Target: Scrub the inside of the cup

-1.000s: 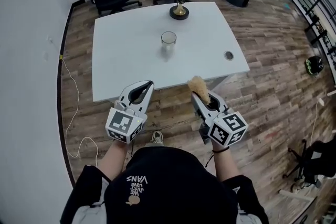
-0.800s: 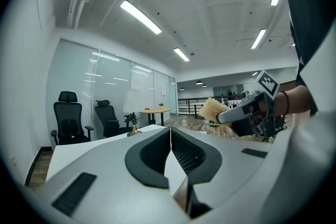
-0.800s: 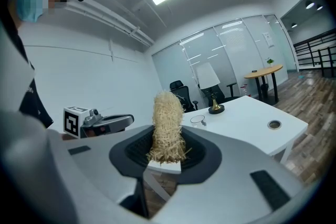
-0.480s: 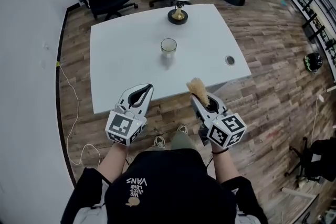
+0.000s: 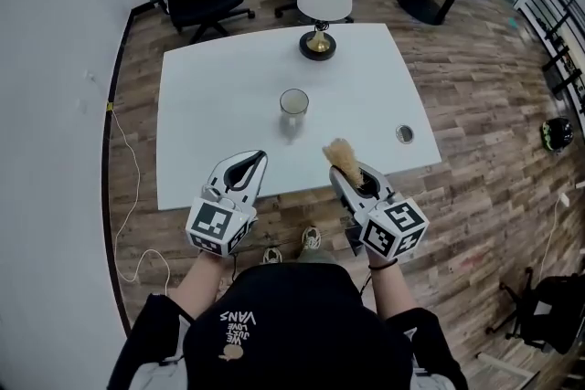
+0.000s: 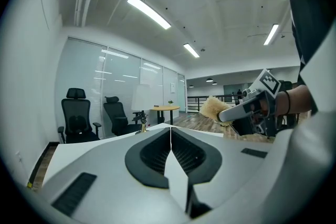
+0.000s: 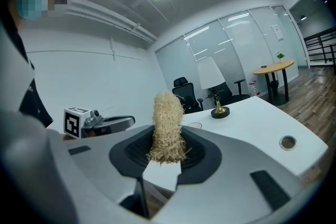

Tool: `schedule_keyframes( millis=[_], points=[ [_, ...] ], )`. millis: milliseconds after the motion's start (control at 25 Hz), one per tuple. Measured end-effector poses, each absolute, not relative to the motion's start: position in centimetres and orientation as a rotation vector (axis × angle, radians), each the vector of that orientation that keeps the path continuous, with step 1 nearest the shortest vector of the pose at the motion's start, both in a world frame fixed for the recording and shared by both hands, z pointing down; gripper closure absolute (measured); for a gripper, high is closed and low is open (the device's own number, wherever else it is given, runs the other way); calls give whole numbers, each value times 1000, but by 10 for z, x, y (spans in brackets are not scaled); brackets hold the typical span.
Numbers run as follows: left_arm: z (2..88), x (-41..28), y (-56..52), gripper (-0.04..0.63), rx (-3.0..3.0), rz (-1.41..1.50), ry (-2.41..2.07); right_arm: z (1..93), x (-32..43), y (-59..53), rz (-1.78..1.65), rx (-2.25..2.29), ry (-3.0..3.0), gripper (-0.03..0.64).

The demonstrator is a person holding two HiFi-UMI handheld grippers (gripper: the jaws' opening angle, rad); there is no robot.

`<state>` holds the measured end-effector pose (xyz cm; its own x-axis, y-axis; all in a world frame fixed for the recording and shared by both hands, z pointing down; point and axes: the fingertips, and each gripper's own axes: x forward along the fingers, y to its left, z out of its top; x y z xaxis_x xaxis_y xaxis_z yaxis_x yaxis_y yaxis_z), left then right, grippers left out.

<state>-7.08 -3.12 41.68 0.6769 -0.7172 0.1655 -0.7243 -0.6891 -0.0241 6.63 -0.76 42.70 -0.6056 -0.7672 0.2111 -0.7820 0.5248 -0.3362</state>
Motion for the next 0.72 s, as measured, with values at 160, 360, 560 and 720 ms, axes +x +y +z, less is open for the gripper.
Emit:
schedule_keyframes(
  millis=[160, 360, 560, 720],
  points=[
    [420, -57, -50, 584, 2810, 251, -1270, 431, 77, -31, 633, 1309, -2733, 517],
    [429, -41, -67, 584, 2775, 248, -1321, 438, 89, -55, 642, 1216, -2760, 517],
    [438, -37, -82, 583, 2730, 278, -1383, 447, 92, -72, 650, 1147, -2768, 517],
    [447, -40, -93, 583, 2698, 275, -1396, 455, 85, -82, 672, 1108, -2768, 517]
  ],
)
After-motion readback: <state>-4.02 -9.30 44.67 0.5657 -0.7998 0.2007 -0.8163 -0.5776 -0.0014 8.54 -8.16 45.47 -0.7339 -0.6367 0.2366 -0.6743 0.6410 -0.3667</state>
